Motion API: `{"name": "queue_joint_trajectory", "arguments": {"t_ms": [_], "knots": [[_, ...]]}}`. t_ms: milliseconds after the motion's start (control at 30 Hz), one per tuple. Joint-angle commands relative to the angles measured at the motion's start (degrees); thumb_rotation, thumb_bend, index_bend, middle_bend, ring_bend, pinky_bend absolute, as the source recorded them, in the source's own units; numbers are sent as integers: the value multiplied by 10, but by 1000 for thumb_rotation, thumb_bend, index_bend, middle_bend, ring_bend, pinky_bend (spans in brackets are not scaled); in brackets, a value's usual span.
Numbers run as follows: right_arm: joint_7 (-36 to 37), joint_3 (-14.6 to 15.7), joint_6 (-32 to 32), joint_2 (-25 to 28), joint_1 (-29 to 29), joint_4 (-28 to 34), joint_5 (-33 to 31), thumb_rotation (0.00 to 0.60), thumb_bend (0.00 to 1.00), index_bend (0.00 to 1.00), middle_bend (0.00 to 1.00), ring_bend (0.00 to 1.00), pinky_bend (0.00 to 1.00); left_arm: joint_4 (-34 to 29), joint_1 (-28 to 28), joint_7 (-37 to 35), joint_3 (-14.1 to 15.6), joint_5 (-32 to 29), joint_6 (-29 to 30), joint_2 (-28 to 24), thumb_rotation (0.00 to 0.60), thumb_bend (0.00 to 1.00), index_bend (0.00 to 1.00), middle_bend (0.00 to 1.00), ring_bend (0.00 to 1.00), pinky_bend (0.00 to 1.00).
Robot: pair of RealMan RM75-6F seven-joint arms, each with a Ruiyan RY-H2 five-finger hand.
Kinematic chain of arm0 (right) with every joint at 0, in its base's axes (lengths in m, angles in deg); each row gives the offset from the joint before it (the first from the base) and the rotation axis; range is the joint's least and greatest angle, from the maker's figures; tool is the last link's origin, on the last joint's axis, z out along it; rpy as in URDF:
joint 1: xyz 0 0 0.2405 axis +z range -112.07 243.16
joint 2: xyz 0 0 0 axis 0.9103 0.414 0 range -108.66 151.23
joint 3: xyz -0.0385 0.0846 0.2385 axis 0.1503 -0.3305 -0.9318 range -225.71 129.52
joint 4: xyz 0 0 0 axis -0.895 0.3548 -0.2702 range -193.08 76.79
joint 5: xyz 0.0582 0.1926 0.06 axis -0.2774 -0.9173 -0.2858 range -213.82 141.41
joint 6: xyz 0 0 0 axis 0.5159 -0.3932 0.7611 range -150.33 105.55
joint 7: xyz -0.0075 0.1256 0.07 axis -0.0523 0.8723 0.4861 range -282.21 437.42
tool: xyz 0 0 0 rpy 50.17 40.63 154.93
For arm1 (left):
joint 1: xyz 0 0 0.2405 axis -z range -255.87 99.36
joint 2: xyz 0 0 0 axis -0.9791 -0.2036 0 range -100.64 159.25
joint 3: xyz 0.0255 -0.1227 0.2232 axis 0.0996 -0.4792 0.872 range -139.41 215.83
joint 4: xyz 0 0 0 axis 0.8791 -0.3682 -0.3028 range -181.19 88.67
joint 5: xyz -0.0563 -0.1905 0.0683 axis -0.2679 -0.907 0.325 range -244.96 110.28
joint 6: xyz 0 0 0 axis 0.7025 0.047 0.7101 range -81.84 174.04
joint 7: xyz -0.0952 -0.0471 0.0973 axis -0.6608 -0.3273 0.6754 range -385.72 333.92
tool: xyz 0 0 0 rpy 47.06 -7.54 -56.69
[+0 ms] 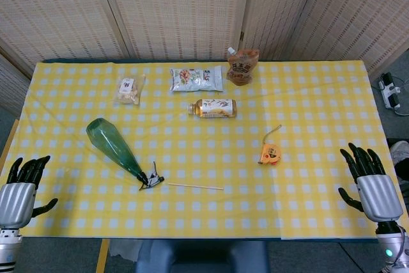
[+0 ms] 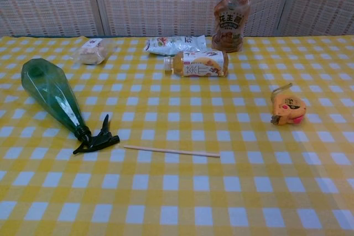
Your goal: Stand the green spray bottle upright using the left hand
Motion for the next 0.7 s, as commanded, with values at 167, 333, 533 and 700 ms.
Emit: {"name": "queue_joint_trajectory", "arguments": {"t_ms": [167, 333, 533, 700], "knots": [[3, 1, 1, 3, -2, -1, -1, 600, 308, 0, 0, 0, 0, 0, 3, 3, 0, 0, -6, 3, 600, 172, 101, 172, 148, 52], [12, 3, 14, 8, -8, 1, 6, 600, 308, 0, 0, 0, 0, 10, 11, -6, 5, 30, 0, 13, 600, 172, 110, 165, 133, 52], [19, 3, 24, 12, -14, 3, 10, 600, 308, 0, 0, 0, 0, 73, 31, -42, 22, 113, 22, 63, 600, 171, 11, 45, 30, 23], [16, 2, 21, 9, -12, 2, 8, 600, 308, 0, 0, 0, 0, 147, 69, -32, 32, 169, 2, 120, 600, 171, 0, 0, 0, 2]]}}
